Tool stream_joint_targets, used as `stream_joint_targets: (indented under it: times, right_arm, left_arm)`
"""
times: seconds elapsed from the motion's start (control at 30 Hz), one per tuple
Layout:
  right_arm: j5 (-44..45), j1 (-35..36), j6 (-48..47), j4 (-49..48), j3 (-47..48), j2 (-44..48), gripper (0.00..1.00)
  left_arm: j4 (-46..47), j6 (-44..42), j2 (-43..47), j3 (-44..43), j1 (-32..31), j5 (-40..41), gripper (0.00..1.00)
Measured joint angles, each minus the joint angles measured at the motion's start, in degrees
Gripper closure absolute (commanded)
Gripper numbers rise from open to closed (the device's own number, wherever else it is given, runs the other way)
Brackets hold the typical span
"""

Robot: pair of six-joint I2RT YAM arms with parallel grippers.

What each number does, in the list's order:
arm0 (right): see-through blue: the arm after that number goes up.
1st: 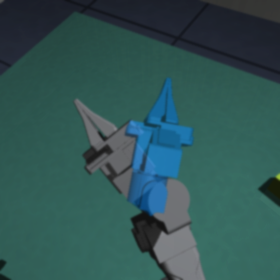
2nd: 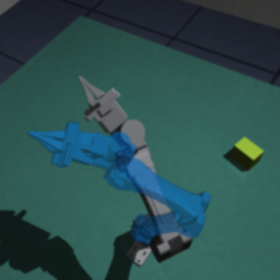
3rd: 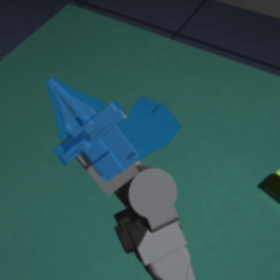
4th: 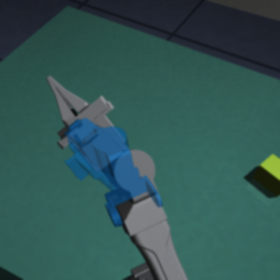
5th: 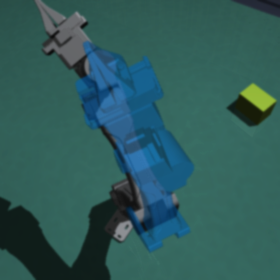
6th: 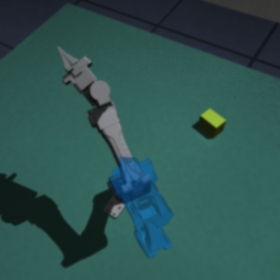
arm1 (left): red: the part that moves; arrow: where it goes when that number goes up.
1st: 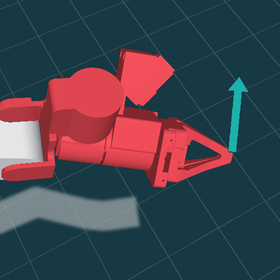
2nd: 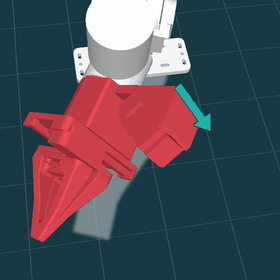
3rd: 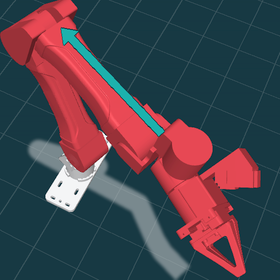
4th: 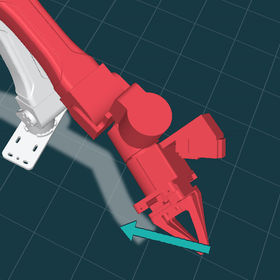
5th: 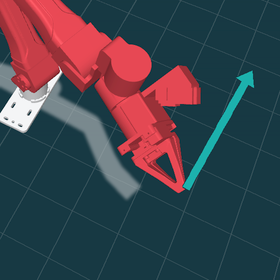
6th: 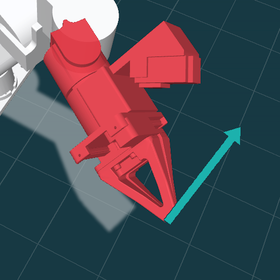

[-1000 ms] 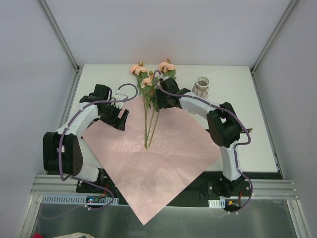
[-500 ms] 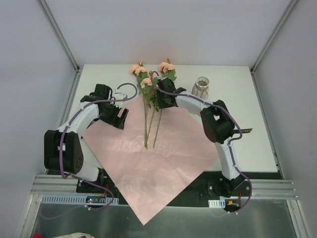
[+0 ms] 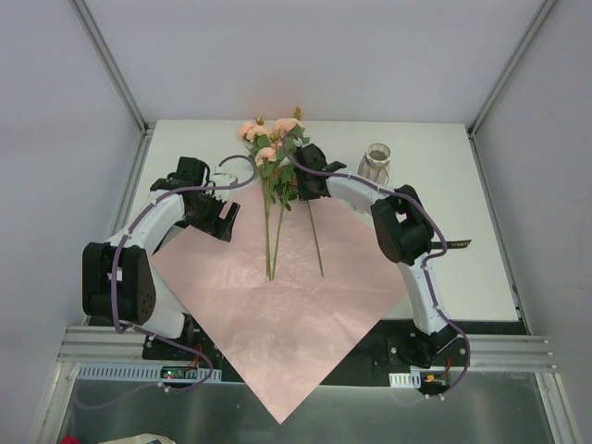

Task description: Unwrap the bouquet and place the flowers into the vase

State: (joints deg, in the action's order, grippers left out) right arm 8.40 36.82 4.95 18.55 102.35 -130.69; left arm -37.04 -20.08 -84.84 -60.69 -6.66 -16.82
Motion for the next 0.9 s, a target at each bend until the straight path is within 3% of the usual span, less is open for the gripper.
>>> stream_joint_targets:
  times: [0.23,0.63,0.9]
  right_arm:
    - [0.8,-0.2,-0.3,0.5,-2.4,3.9,0.99]
    - [3.3,-0.2,-4.4,-2.7,-3.4,24.2,0.99]
    - [7.6,-0.5,-18.5,-24.0,-8.9,34.9,0.99]
  left_arm:
    - [0.4,0.0,0.0,0.2,0.0,0.0,0.15]
    - [0.8,0.4,0.0,0.2,0.5,0.3,0.15]
    - [0.8,0.4,0.0,0.6,3.0,-0.9,0.15]
